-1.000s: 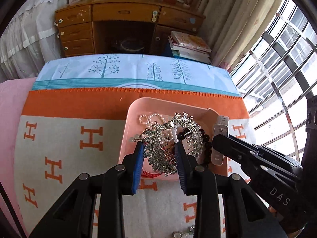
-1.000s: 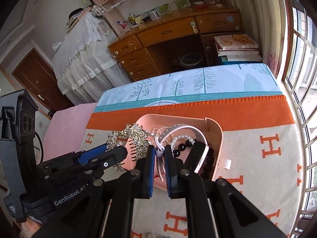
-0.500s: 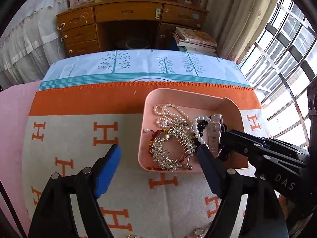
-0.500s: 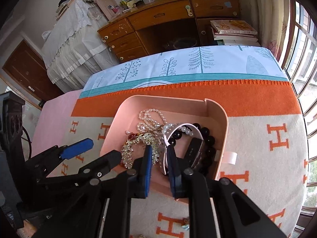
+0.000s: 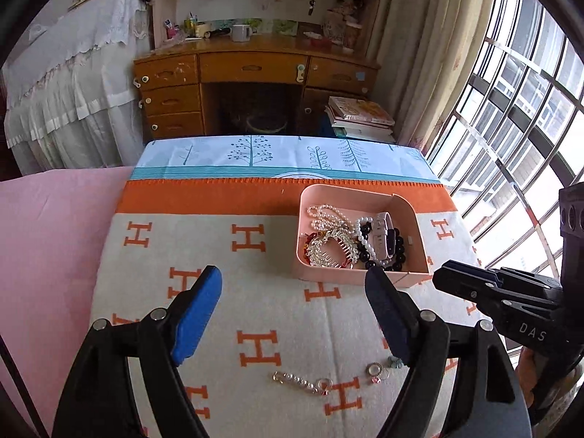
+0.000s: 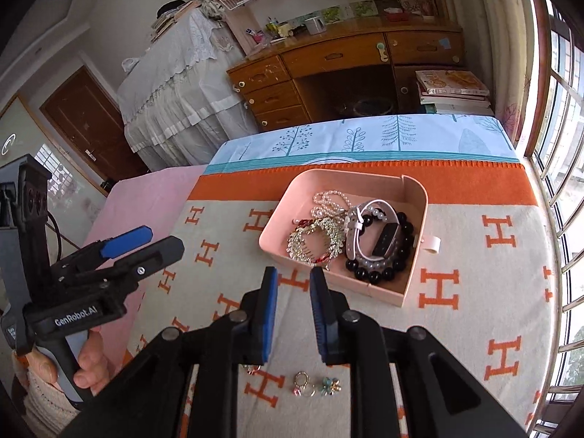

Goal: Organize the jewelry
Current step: 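Withdraw both tools from the pink box toward the remaining jewelry, then grasp the pearl brooch pin with the left tool while the right tool approaches the blue flower earring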

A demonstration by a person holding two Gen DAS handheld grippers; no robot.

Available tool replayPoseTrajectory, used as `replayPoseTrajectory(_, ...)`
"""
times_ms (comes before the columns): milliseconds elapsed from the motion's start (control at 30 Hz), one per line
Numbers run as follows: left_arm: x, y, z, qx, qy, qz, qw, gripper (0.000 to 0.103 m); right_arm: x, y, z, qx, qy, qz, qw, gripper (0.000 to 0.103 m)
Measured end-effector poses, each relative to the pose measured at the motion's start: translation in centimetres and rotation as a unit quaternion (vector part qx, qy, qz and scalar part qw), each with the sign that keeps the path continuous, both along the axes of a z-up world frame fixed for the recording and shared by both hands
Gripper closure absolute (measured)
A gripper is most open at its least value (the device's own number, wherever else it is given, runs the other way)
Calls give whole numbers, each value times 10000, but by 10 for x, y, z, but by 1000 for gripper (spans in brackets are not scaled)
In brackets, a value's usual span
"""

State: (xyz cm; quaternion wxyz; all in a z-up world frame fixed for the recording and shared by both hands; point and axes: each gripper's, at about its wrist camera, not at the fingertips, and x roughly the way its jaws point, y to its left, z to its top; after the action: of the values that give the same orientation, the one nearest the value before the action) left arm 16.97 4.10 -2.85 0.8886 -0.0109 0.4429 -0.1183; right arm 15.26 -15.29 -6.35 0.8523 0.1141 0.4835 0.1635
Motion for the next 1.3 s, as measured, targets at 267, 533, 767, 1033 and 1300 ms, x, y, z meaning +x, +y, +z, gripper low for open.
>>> replayPoseTrajectory(267,-35,10,3,-38,102,-33,9999,23,-33,5,-1,-206,40,232,9995,85)
replayPoseTrajectory(533,-48,7,-36,-399,899,84,9951,28,-53,9,-20,-246,212,364,9988,85)
replayPoseTrajectory(767,-35,2,-96,-670,1932,391,9781,48,-54,5,-35,-164,375,349,9986,85)
replayPoseTrajectory(1033,-23,-7,-142,-622,2701,694,9583,67,-52,-11,-47,-90,418,233,9988,85)
replayPoseTrajectory(1300,-13,-18,-155,-295,2826,875,9548,70,-49,-26,-59,48,483,146,9987,85)
